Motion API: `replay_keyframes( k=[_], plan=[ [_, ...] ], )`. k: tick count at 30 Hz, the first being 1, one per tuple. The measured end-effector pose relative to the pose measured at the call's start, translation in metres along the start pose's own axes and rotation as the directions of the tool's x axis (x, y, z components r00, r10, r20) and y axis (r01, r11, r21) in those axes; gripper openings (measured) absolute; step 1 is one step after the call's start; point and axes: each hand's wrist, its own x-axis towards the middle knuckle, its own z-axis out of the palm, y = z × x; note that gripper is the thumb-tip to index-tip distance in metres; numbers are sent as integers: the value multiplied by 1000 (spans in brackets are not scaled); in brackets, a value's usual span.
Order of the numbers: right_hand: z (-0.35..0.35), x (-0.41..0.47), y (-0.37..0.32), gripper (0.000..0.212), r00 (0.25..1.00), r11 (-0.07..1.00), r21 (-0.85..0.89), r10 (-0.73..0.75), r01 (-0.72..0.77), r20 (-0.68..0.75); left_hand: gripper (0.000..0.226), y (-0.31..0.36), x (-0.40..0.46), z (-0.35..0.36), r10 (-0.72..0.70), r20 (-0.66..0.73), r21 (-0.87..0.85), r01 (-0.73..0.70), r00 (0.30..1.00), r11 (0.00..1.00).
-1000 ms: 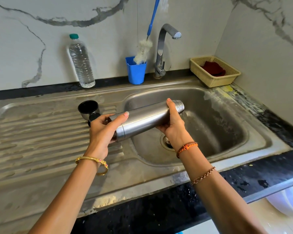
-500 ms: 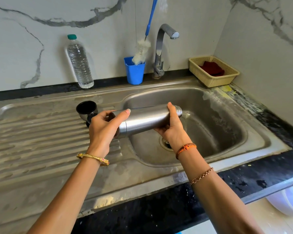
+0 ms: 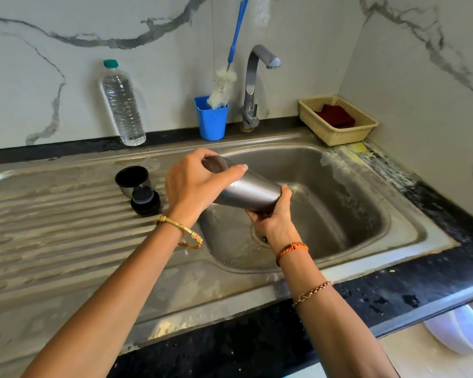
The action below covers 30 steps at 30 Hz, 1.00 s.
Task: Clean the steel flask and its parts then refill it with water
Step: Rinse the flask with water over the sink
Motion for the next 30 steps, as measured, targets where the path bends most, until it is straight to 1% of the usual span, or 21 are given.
replay_keyframes(
  k=[3,6,10,12,16,18,20,22,24,27,28,30],
  plan=[
    [-4,4,0,58,1000,998,60,14,-13,-10,37,15,11,8,97,75,131,-106,993,986],
    [-8,6,-1,61,999,984,178,29,-23,-34,50,29,23,18,156,141,241,-187,978,952],
    [-13,7,-4,60,997,965,259,55,-39,-55,56,35,27,32,179,172,281,-222,969,934],
    [-15,10,-6,59,997,965,258,52,-36,-55,57,35,26,34,180,171,289,-224,969,931],
    [-17,17,-10,61,997,969,244,49,-35,-53,52,32,25,34,158,171,252,-198,973,947],
    [-18,17,-15,61,998,976,212,53,-45,-33,44,26,23,33,128,159,209,-160,979,965],
    [-19,17,-21,61,998,986,157,55,-49,-30,32,19,20,28,77,171,118,-98,982,988],
    [-19,14,-26,63,998,994,99,51,-48,-27,29,8,18,23,12,187,6,-14,982,1000],
    [-16,10,-32,63,1000,997,66,30,-29,-1,29,-4,17,20,-54,180,-138,79,982,987],
    [-8,0,-47,62,996,999,44,-29,25,89,42,-24,12,17,-127,199,-324,188,972,927],
    [-3,-4,-52,62,990,998,26,-62,59,127,47,-29,10,16,-128,221,-360,203,967,911],
    [7,-14,-64,60,971,982,-75,-157,172,181,68,-38,4,12,-84,291,-420,206,953,884]
  ],
)
